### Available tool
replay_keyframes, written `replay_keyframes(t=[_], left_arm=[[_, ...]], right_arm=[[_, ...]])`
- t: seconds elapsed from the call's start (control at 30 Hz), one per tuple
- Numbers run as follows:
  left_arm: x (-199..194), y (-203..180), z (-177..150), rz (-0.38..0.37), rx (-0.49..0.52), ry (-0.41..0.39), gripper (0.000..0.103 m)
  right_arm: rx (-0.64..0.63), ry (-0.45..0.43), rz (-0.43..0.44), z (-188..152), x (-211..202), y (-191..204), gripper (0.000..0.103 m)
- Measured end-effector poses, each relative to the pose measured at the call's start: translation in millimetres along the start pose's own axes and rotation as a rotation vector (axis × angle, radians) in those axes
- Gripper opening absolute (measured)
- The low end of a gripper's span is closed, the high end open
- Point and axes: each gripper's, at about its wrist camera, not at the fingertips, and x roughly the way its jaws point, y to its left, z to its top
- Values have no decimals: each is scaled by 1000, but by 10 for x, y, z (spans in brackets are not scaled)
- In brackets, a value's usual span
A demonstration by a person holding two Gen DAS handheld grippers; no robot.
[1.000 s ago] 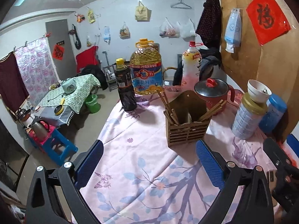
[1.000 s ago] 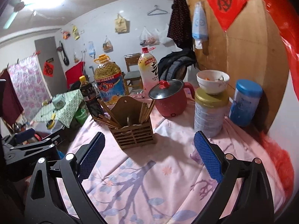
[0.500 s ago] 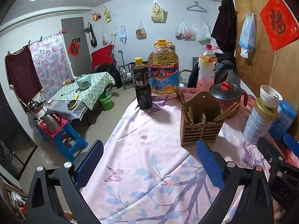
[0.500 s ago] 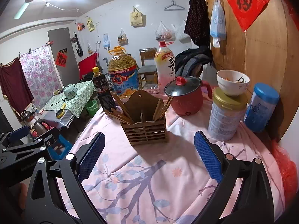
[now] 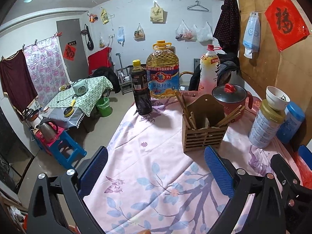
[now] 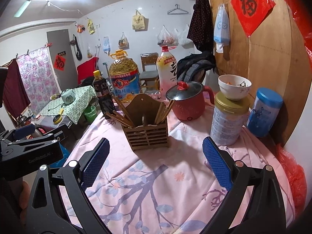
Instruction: Organize utensils
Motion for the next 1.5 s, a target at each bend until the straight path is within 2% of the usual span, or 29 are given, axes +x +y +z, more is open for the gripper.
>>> replay_keyframes(t=[0.47,0.73,1.5], left_arm=[[54,69,-38,18,-30,24,97],[109,92,-33,-6,-46,51,97],[114,84,-35,24,-33,41,97]], right_arm=[[-4,18,19,17,61,-13,93],[-2,22,17,7,71,-19,93],[6,26,12,-14,102,-32,93]])
